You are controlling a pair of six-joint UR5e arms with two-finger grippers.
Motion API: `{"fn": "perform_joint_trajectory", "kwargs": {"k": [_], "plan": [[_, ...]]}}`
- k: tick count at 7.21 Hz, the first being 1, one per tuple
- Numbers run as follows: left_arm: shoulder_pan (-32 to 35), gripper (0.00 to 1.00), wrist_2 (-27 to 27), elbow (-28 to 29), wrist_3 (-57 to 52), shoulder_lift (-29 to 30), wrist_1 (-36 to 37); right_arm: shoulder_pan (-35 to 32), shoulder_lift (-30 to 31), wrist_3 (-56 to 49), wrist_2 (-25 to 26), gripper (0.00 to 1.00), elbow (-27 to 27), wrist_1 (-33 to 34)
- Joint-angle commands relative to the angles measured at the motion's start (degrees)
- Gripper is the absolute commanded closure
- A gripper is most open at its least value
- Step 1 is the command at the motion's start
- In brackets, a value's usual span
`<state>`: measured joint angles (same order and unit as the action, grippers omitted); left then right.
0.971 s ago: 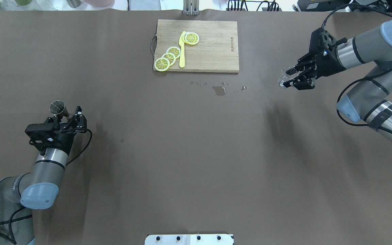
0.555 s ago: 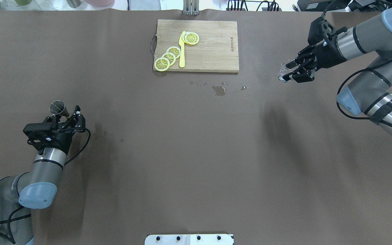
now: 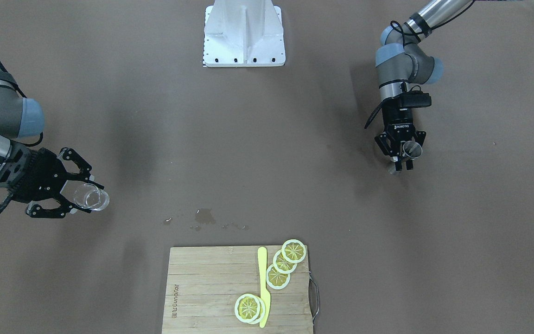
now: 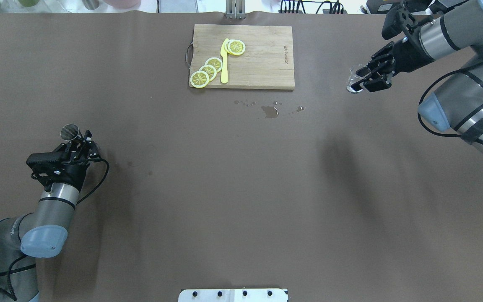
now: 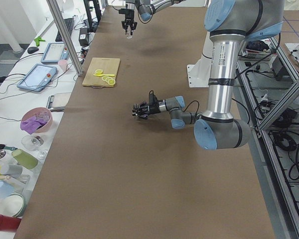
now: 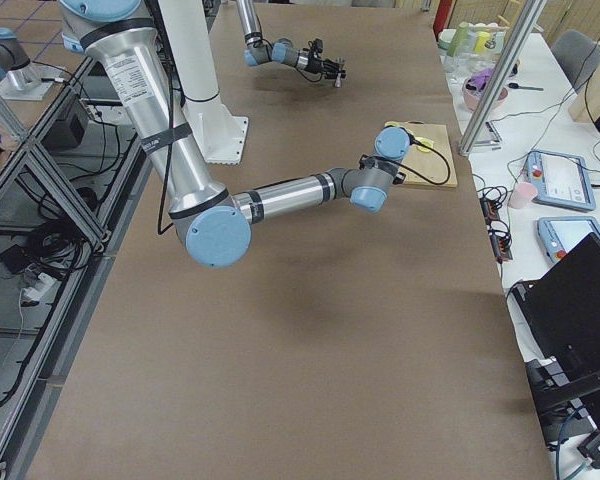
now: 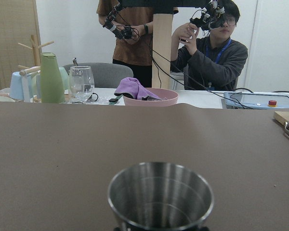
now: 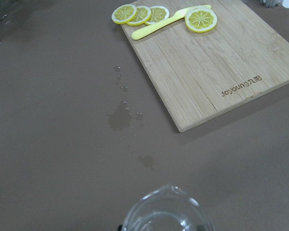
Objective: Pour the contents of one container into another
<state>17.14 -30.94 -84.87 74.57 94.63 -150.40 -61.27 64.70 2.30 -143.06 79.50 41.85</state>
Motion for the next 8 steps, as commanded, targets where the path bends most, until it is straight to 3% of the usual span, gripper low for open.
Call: {"fn": "perform_joint_trajectory", "kwargs": {"k": [1,2,5,7,8], "plan": [[0.0,1.0,0.1,0.7,-3.7,0.1,-4.5,-0.8,-1.2,-0.1,-0.4,1.0,3.1,7.0],[0.0,1.0,0.1,0.3,-6.7,0.7,-7.0,-0.8,-2.6,-0.4,-1.0,1.0,4.3,12.8],[1.0,1.0,0.4,0.0,-13.9,6.9,-7.7,0.4,-4.0,-1.2,2.3,1.0,5.7,16.2],[1.4,1.0,0.2,0.0,-22.4,10.9,-7.5,1.5,-6.8,-5.5,5.3,1.0,7.8,24.5],[2.1,1.0,0.1,0.0,-27.1,14.1,-6.8,2.2,-7.2,-5.6,6.3,1.0,11.3,30.1]]}}
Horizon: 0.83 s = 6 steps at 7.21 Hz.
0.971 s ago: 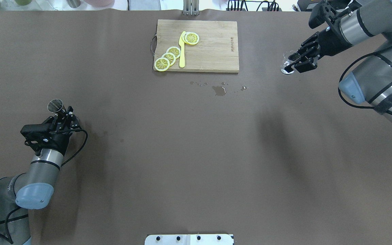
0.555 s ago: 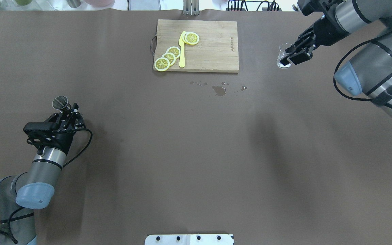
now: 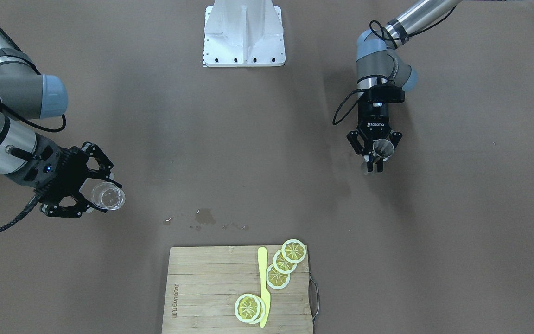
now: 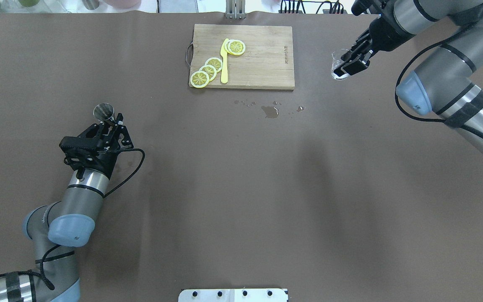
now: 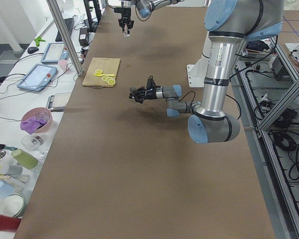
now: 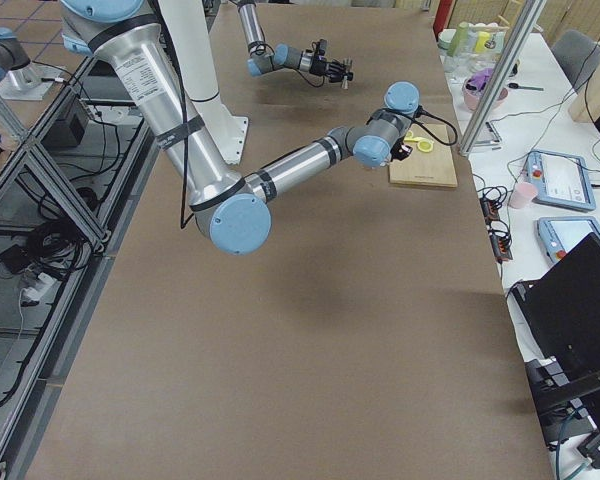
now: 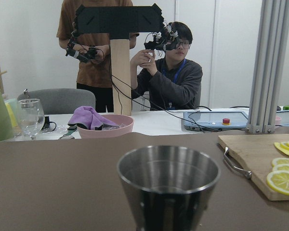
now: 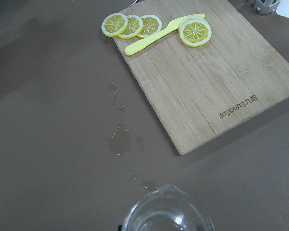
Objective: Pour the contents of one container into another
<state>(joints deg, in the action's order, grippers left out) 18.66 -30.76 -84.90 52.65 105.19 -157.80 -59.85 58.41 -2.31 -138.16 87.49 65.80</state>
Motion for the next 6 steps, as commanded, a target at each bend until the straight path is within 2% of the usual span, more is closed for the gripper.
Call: {"fn": "perform_joint_trajectory", "kwargs": {"k": [1,3,4,6], "plan": [[1.6,1.0,-0.4,0.3,-8.9,6.9,0.8,0.8,-1.3,-0.9,1.5,1.0,7.0,10.9],[4.0,1.0,-3.2,0.6,-9.7,9.9,6.0,1.0,-2.3,-0.9,0.5,1.0,10.2,13.5],[4.2,1.0,-3.4,0.6,-11.4,13.8,11.7,1.0,-3.0,-1.2,0.4,1.0,11.0,13.3],[4.1,1.0,-3.3,0.7,-12.6,17.8,21.2,2.1,-4.8,-2.2,0.4,1.0,12.6,13.1]]}}
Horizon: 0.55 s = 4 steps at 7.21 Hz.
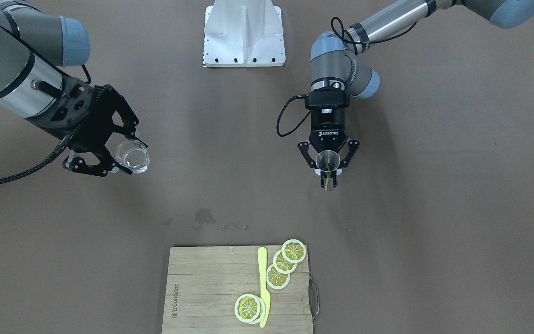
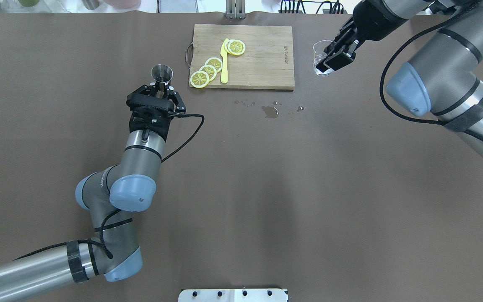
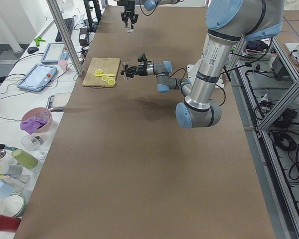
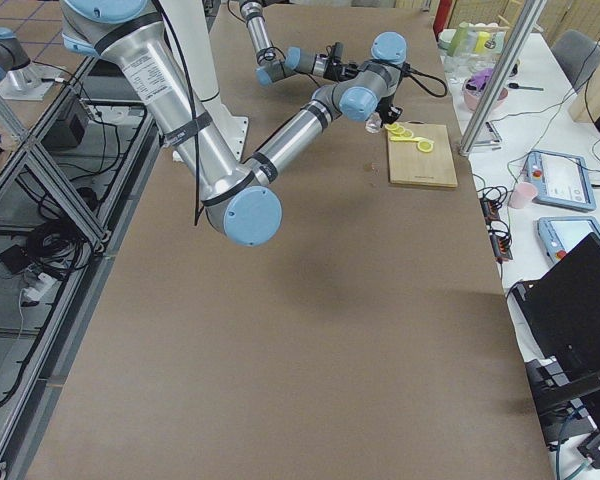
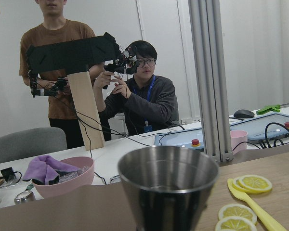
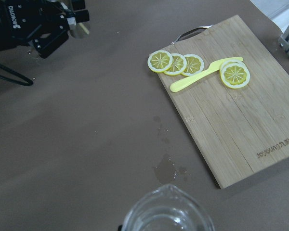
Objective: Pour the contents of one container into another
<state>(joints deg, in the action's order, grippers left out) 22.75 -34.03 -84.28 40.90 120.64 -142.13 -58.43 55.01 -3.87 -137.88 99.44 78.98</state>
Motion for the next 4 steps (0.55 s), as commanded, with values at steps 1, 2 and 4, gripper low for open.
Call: {"fn": "perform_joint_trajectory", "kwargs": {"k": [1,2,4], "plan": [[0.0,1.0,0.0,0.2,-1.9,4.1,8.9,1.6,-0.8,-7.6,0.7,1.0,0.1,-0.1],[-0.2,1.0,-0.1,1.5,-1.7,6.3,10.5,1.5,-0.9,-11.2,2.1,1.0,0.0,-0.2],[-0.3,1.0,0.0,7.9,-1.8,12.5,10.8,2.7,-2.7,-15.8,6.4,1.0,-0.3,-0.2]]}}
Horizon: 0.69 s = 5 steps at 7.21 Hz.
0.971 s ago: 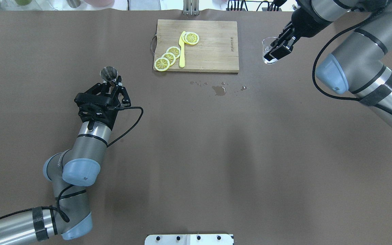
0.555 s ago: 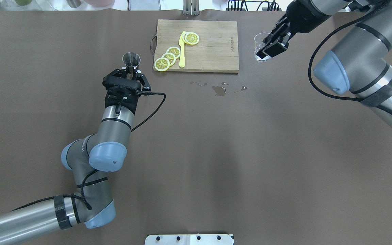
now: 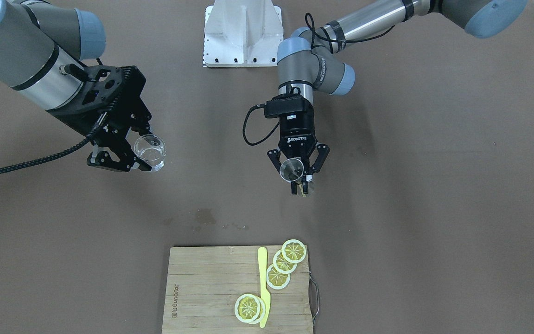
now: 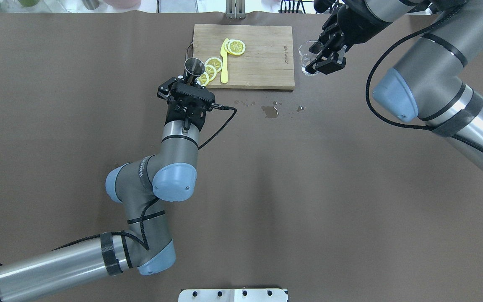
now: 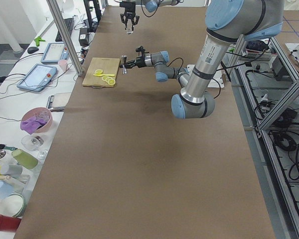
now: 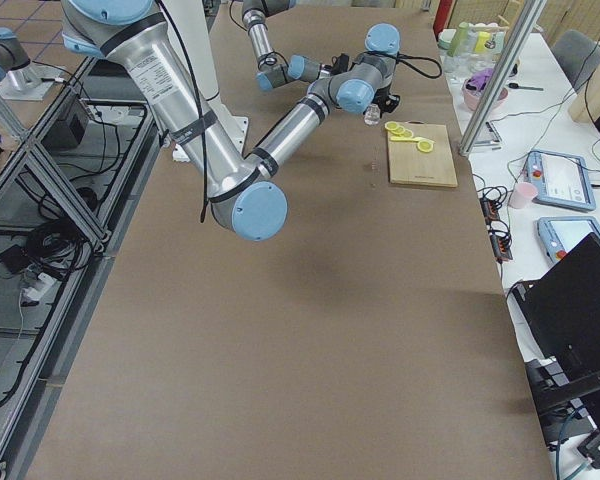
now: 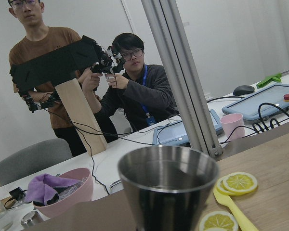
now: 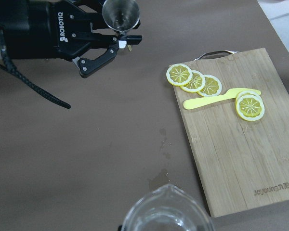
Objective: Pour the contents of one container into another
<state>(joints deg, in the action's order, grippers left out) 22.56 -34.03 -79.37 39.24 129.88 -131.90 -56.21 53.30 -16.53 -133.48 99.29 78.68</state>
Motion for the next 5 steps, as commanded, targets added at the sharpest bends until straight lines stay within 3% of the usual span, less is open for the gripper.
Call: {"fn": "perform_joint_trajectory", "kwargs": {"k": [1,3,5], "plan": [[-0.1,1.0,0.0,3.8,-0.1,3.8,1.1,0.5,-1.2,-3.1,1.9,1.0,-0.3,0.1],[-0.4,1.0,0.0,6.5,0.0,8.6,4.7,0.6,-5.8,-3.1,1.4,1.0,-4.5,1.3],[-0.8,1.0,0.1,9.7,0.0,12.1,5.5,0.7,-5.9,-4.0,1.1,1.0,-4.0,5.2]]}}
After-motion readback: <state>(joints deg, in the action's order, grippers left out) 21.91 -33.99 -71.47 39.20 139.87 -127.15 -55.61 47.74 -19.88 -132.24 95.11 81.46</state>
